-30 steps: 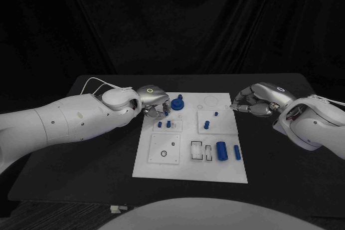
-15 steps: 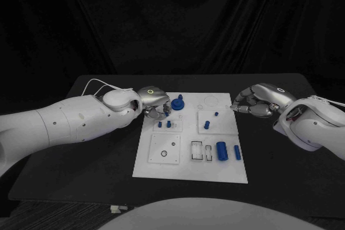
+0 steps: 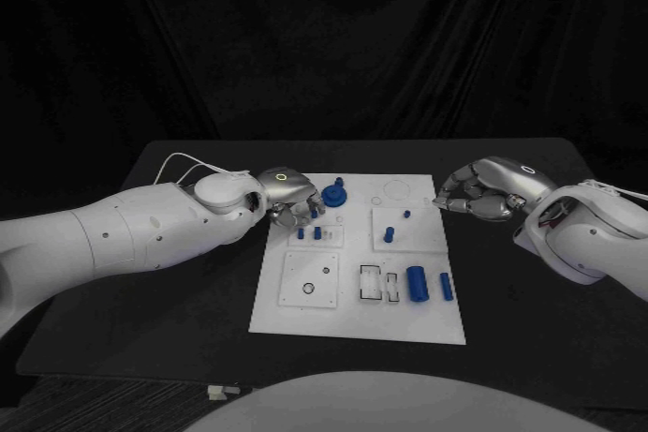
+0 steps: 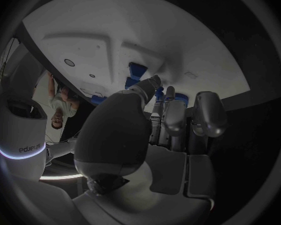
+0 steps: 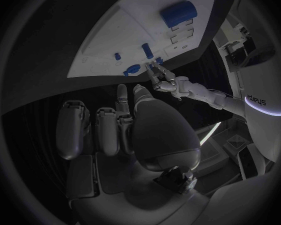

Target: Assemble the parts on the task board

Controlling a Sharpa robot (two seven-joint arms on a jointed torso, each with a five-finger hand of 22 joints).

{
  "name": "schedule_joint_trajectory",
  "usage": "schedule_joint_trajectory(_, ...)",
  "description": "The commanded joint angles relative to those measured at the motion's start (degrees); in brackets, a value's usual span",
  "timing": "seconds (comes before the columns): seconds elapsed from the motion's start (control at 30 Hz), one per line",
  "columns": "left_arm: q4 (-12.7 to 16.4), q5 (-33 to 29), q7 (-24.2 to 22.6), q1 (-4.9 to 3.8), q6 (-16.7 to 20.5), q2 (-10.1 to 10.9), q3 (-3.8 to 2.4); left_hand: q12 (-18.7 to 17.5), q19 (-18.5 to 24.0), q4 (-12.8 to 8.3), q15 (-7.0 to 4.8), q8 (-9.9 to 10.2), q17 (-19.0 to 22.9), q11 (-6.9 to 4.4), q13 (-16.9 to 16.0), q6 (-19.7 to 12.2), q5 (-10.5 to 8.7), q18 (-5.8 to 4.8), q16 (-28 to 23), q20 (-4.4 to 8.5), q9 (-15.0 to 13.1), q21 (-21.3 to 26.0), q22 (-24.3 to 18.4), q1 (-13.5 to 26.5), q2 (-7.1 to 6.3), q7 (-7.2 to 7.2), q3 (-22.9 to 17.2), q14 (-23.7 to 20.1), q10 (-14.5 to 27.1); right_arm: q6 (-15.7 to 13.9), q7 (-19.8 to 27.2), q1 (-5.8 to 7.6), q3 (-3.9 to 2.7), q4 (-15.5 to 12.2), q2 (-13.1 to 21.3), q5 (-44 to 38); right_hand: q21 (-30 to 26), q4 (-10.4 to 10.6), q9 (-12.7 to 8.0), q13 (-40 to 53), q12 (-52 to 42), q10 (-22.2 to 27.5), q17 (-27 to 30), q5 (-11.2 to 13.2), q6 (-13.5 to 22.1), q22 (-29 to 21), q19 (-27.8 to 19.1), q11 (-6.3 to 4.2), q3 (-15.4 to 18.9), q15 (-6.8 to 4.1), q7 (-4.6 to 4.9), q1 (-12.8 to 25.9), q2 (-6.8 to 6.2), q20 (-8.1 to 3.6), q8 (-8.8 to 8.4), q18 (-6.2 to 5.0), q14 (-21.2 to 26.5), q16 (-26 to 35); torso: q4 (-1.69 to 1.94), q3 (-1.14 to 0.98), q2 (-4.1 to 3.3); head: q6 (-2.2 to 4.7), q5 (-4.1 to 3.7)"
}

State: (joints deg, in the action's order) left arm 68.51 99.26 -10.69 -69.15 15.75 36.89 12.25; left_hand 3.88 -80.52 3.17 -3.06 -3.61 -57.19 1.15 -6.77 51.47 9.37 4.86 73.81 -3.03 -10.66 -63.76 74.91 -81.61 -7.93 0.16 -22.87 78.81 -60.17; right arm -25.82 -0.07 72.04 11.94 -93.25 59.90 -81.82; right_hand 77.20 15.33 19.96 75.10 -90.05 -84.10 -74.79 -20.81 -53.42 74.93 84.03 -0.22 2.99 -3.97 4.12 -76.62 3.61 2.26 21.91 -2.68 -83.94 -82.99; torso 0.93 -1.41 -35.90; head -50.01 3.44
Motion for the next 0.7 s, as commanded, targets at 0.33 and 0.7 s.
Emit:
schedule_joint_trajectory(0.33, 0.41, 0.04, 0.78, -0.02, 8.69, 1.92, -0.10, 0.65, 0.50, 3.01, 0.07, 0.00, 0.70, -0.10, -0.55, -7.36, -6.26, 0.52, -0.44, -0.15, 1.94, 1.73, 7.90, 1.63, -0.53, -2.57, 4.47, -0.53, 5.98, -0.37, -1.27, 0.28, -0.05, -0.78, 0.76, -0.13, -0.39, -0.24, -0.05, 13.90, 0.49, -5.34, 0.01, -0.18, 0.12, 10.86, 0.73, -0.23, -0.37, -0.24, -0.14, -0.80, -0.36, -0.14, -0.29, -0.46, -3.29, 0.26, -0.04, 0.04, 0.06, 0.01, 0.23)
schedule_joint_trajectory(0.7, 3.37, -5.45, 1.90, -0.14, 19.39, 8.01, -0.10, 3.51, 3.93, 6.83, 0.84, -0.92, 9.84, 0.92, -1.78, -5.45, -4.07, 1.68, -6.08, -0.73, 2.07, 9.80, 5.98, 1.45, 2.55, -0.26, 6.02, -5.71, 5.58, -1.11, -1.01, 4.89, -0.06, -1.16, 0.32, -0.13, -1.21, -1.24, 0.24, -23.99, 28.73, 15.91, 0.76, -0.80, -0.08, 10.72, 0.63, -0.32, -1.65, -0.37, -0.14, -4.03, -1.67, -0.31, -0.46, -0.56, -3.23, 0.67, 0.09, 0.23, 0.20, 0.01, 0.33)
